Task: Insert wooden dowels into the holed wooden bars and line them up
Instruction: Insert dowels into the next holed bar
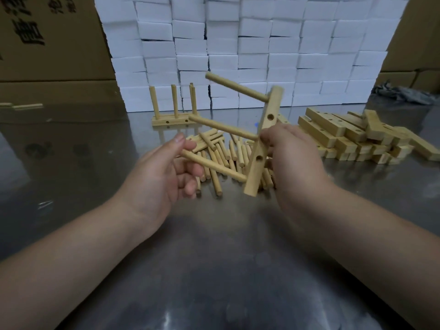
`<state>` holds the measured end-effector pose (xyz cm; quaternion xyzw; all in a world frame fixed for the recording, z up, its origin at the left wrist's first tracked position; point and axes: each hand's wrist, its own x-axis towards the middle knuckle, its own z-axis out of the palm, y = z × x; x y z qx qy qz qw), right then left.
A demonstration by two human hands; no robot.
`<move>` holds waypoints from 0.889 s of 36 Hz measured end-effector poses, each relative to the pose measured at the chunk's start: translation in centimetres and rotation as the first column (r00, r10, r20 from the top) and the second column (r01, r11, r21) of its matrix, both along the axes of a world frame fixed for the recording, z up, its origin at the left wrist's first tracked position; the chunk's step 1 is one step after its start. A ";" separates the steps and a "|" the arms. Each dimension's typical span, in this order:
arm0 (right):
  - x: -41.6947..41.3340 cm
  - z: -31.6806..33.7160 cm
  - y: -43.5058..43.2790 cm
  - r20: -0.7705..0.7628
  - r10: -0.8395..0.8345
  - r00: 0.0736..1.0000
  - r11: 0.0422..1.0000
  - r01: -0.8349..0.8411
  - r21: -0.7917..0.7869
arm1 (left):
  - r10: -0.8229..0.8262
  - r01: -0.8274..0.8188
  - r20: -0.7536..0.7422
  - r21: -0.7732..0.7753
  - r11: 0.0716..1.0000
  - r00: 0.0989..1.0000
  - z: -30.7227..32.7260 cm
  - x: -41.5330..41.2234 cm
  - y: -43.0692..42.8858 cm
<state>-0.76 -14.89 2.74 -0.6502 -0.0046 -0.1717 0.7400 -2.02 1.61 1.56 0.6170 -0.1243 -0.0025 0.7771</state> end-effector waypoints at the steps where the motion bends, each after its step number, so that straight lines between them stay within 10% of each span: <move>1: 0.1 0.0 -0.1 -0.014 -0.008 1.000 1.000 0.008 -0.013 | 0.016 -0.016 0.005 -0.017 1.000 1.000 0.0 0.1 0.1; 7: 0.5 0.0 -0.3 -0.026 0.166 0.986 0.983 -0.164 0.082 | 0.110 -0.108 0.039 -0.049 0.993 0.993 -0.1 0.5 0.6; 15: 0.5 -0.2 0.3 0.026 0.291 0.956 0.896 -0.282 0.343 | 0.299 -0.439 0.360 0.415 0.797 0.884 -1.1 1.0 0.8; 22: 0.2 -0.5 0.8 0.051 0.380 0.923 0.823 -0.363 0.436 | 0.349 -0.510 0.386 0.484 0.712 0.854 -0.8 1.0 1.1; 32: -0.4 -1.5 1.4 -0.044 0.399 0.916 0.881 -0.370 0.297 | 0.309 -0.490 0.396 0.532 0.690 0.865 -0.1 1.6 2.4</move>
